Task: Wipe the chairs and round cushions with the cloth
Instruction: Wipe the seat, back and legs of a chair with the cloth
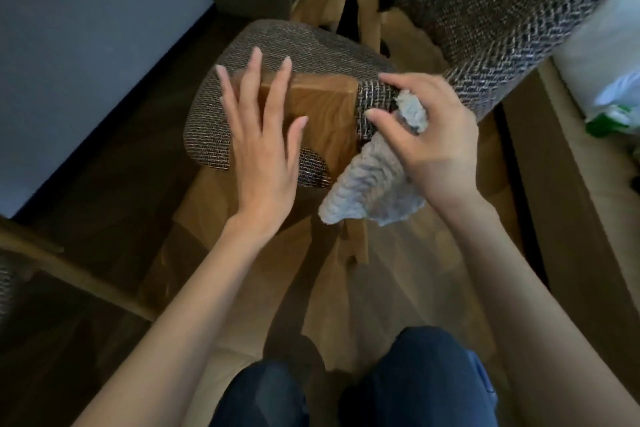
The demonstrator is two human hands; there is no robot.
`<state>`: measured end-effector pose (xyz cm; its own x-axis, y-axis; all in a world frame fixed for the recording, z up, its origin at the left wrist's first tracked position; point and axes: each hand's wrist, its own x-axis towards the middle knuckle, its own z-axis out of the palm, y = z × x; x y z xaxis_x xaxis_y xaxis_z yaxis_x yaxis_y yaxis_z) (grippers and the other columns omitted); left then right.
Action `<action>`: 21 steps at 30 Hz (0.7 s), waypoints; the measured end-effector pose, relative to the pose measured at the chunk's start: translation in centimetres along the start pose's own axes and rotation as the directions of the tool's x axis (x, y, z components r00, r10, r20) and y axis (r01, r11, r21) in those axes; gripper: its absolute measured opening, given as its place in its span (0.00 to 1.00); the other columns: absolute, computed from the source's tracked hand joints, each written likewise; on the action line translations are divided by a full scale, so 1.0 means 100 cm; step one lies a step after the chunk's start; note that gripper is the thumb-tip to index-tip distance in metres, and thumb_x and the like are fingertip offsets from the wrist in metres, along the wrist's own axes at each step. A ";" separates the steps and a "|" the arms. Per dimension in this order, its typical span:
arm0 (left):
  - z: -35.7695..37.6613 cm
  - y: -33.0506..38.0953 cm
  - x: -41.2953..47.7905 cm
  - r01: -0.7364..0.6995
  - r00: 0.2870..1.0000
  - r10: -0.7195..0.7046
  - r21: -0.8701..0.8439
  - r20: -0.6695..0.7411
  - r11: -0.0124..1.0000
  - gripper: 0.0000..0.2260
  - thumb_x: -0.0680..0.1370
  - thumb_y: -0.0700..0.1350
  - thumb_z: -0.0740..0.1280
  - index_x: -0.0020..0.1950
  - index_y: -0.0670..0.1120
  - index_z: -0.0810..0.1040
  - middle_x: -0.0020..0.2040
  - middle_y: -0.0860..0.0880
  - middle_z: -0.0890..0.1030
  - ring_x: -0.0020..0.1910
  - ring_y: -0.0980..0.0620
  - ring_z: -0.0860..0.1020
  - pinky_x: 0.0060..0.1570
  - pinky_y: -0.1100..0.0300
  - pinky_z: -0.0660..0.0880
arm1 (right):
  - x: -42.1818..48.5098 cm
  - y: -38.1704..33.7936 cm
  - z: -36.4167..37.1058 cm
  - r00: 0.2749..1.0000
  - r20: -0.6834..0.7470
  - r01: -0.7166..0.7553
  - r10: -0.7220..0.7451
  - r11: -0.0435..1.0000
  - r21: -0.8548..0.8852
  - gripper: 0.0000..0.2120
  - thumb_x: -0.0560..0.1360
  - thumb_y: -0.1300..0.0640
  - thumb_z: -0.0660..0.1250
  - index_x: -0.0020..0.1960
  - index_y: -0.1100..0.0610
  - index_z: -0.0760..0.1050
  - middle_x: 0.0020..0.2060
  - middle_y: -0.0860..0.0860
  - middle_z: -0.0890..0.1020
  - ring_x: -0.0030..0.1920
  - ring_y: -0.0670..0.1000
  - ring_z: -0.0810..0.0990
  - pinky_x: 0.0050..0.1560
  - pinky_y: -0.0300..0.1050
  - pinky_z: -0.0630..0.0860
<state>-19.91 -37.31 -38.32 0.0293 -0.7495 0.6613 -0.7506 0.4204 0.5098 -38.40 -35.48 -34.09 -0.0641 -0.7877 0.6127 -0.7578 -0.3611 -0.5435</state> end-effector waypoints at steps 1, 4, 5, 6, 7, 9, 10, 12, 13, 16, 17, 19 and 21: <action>0.004 -0.002 -0.007 -0.023 1.000 0.023 0.021 -0.004 1.000 0.24 0.83 0.45 0.60 0.77 0.45 0.57 0.78 0.39 0.53 0.76 0.37 0.45 0.76 0.49 0.44 | -0.006 0.001 0.006 0.999 -0.042 0.022 -0.022 1.000 0.003 0.18 0.75 0.49 0.69 0.63 0.53 0.77 0.59 0.48 0.78 0.61 0.43 0.74 0.59 0.25 0.65; 0.012 -0.010 -0.036 -0.103 0.992 0.106 -0.047 0.064 0.994 0.26 0.82 0.43 0.60 0.78 0.45 0.52 0.79 0.42 0.50 0.78 0.45 0.43 0.76 0.48 0.46 | -0.030 -0.005 0.024 0.980 -0.189 0.067 -0.067 0.998 -0.007 0.16 0.77 0.54 0.68 0.65 0.54 0.76 0.63 0.51 0.75 0.64 0.42 0.70 0.58 0.22 0.61; 0.013 -0.013 -0.048 -0.141 0.983 0.151 -0.097 0.107 0.985 0.27 0.82 0.42 0.61 0.78 0.45 0.53 0.79 0.45 0.51 0.78 0.50 0.44 0.76 0.53 0.47 | -0.040 -0.009 0.029 0.967 -0.245 0.073 -0.069 0.997 0.006 0.16 0.77 0.55 0.68 0.64 0.55 0.76 0.62 0.53 0.75 0.63 0.42 0.70 0.57 0.22 0.61; 0.012 -0.017 -0.060 -0.170 0.970 0.191 -0.146 0.147 0.975 0.28 0.81 0.41 0.62 0.78 0.45 0.54 0.78 0.48 0.54 0.78 0.53 0.47 0.76 0.57 0.49 | -0.050 -0.014 0.034 0.955 -0.293 0.064 -0.052 0.998 0.029 0.15 0.77 0.56 0.68 0.63 0.55 0.76 0.60 0.54 0.75 0.61 0.41 0.70 0.56 0.22 0.62; 0.010 -0.020 -0.073 -0.186 0.960 0.218 -0.180 0.178 0.966 0.28 0.80 0.40 0.64 0.77 0.45 0.56 0.77 0.51 0.57 0.77 0.55 0.52 0.75 0.63 0.50 | -0.061 -0.018 0.040 0.947 -0.321 0.043 -0.021 0.997 0.062 0.13 0.77 0.56 0.68 0.61 0.55 0.77 0.57 0.54 0.75 0.59 0.40 0.71 0.55 0.23 0.63; 0.004 -0.025 -0.094 -0.165 0.954 0.207 -0.194 0.216 0.967 0.32 0.76 0.42 0.69 0.77 0.48 0.59 0.71 0.55 0.63 0.70 0.58 0.58 0.69 0.72 0.53 | -0.080 -0.025 0.050 0.960 -0.276 -0.018 0.051 0.992 0.121 0.11 0.76 0.56 0.68 0.58 0.55 0.76 0.53 0.54 0.75 0.53 0.34 0.69 0.52 0.24 0.64; 0.000 -0.025 -0.104 -0.129 0.957 0.173 -0.192 0.235 0.973 0.33 0.74 0.46 0.70 0.76 0.51 0.60 0.67 0.55 0.64 0.66 0.58 0.59 0.66 0.73 0.55 | -0.086 -0.028 0.054 0.977 -0.192 -0.069 0.099 0.985 0.156 0.10 0.77 0.55 0.68 0.56 0.56 0.74 0.52 0.54 0.74 0.51 0.34 0.69 0.51 0.24 0.63; -0.008 -0.024 -0.122 -0.039 0.941 0.115 -0.238 0.318 0.971 0.37 0.70 0.55 0.71 0.76 0.56 0.58 0.59 0.57 0.62 0.60 0.57 0.61 0.61 0.69 0.61 | -0.094 -0.031 0.062 0.973 0.027 -0.227 0.228 0.943 0.242 0.11 0.77 0.51 0.67 0.54 0.54 0.69 0.52 0.52 0.73 0.51 0.37 0.69 0.52 0.28 0.65; -0.011 -0.023 -0.130 0.015 0.920 0.102 -0.295 0.378 0.955 0.39 0.68 0.59 0.71 0.75 0.57 0.57 0.58 0.59 0.62 0.59 0.57 0.63 0.60 0.66 0.63 | -0.097 -0.031 0.067 0.942 0.137 -0.335 0.307 0.898 0.285 0.12 0.77 0.48 0.66 0.53 0.52 0.67 0.53 0.51 0.72 0.54 0.42 0.71 0.56 0.34 0.67; -0.010 -0.025 -0.150 0.157 0.870 0.088 -0.442 0.484 0.883 0.45 0.63 0.61 0.75 0.72 0.60 0.53 0.66 0.63 0.62 0.67 0.57 0.65 0.65 0.55 0.70 | -0.101 -0.035 0.075 0.757 0.455 -0.650 0.469 0.608 0.456 0.22 0.69 0.32 0.65 0.51 0.47 0.64 0.58 0.55 0.71 0.60 0.51 0.74 0.64 0.54 0.72; -0.009 -0.028 -0.154 0.189 0.867 0.074 -0.462 0.493 0.867 0.44 0.63 0.59 0.77 0.71 0.60 0.53 0.69 0.60 0.63 0.68 0.54 0.66 0.65 0.52 0.71 | -0.103 -0.036 0.076 0.698 0.553 -0.716 0.455 0.462 0.523 0.24 0.69 0.32 0.64 0.54 0.48 0.64 0.60 0.56 0.71 0.60 0.51 0.74 0.64 0.55 0.73; -0.010 -0.035 -0.160 0.253 0.878 0.018 -0.494 0.479 0.832 0.39 0.67 0.52 0.78 0.69 0.58 0.56 0.67 0.54 0.69 0.66 0.53 0.71 0.62 0.52 0.74 | -0.106 -0.037 0.077 0.646 0.656 -0.760 0.390 0.250 0.600 0.21 0.77 0.41 0.62 0.61 0.54 0.64 0.57 0.55 0.72 0.58 0.49 0.76 0.60 0.47 0.76; -0.017 -0.042 -0.159 0.347 0.881 -0.067 -0.546 0.467 0.763 0.26 0.73 0.46 0.74 0.65 0.53 0.64 0.59 0.57 0.77 0.60 0.58 0.76 0.57 0.58 0.76 | -0.107 -0.038 0.077 0.641 0.644 -0.764 0.416 0.266 0.588 0.12 0.81 0.57 0.59 0.62 0.58 0.65 0.51 0.53 0.72 0.51 0.46 0.76 0.50 0.40 0.76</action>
<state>-16.13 -26.30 -50.00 -0.2326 -0.9278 0.2916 -0.2021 0.3394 0.9187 -29.83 -29.45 -42.97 0.0618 -0.9772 -0.2032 0.2288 0.2120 -0.9501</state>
